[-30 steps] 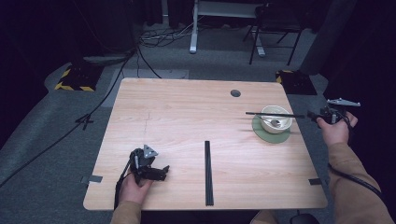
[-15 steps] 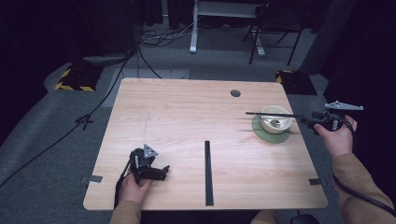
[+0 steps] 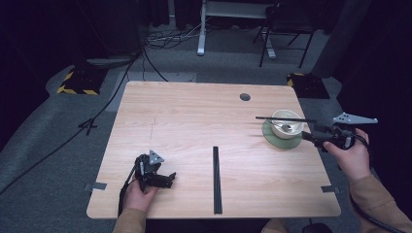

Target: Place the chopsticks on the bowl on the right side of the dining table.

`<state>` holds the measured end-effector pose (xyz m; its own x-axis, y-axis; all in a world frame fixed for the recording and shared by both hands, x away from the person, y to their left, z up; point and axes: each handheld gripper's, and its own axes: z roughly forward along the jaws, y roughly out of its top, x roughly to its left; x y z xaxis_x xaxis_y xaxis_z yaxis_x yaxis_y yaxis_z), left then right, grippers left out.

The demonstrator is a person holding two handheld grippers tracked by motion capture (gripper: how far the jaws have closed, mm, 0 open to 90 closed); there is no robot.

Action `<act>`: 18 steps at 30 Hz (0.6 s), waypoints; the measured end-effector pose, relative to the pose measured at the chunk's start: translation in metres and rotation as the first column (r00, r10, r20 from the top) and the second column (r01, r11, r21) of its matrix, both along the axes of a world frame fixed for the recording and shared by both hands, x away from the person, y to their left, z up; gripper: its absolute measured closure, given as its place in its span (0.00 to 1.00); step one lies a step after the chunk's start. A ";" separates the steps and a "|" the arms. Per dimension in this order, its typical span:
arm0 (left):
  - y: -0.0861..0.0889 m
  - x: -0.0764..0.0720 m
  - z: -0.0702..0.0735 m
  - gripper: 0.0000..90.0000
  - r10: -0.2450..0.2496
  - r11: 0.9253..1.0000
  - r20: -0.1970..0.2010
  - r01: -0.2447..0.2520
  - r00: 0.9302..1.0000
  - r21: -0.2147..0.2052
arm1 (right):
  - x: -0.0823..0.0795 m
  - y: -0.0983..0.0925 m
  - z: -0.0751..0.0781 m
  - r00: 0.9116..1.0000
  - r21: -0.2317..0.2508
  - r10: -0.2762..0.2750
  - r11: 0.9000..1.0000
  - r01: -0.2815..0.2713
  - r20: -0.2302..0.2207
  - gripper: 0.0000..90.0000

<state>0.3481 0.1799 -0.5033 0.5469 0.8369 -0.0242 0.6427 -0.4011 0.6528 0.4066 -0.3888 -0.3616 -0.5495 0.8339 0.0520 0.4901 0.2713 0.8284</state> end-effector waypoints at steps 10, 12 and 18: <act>0.000 0.000 0.000 0.00 -0.003 1.000 -0.005 0.003 1.000 -0.006 | -0.019 0.020 -0.014 0.992 0.004 0.076 0.997 -0.076 -0.098 0.32; 0.000 0.000 0.000 0.00 -0.004 1.000 -0.007 0.004 1.000 -0.006 | -0.022 0.024 -0.018 0.989 0.000 0.087 0.996 -0.088 -0.118 0.31; 0.000 0.001 0.000 0.00 -0.006 1.000 -0.005 0.006 1.000 -0.003 | -0.029 0.037 -0.032 0.977 -0.024 0.117 0.992 -0.123 -0.176 0.29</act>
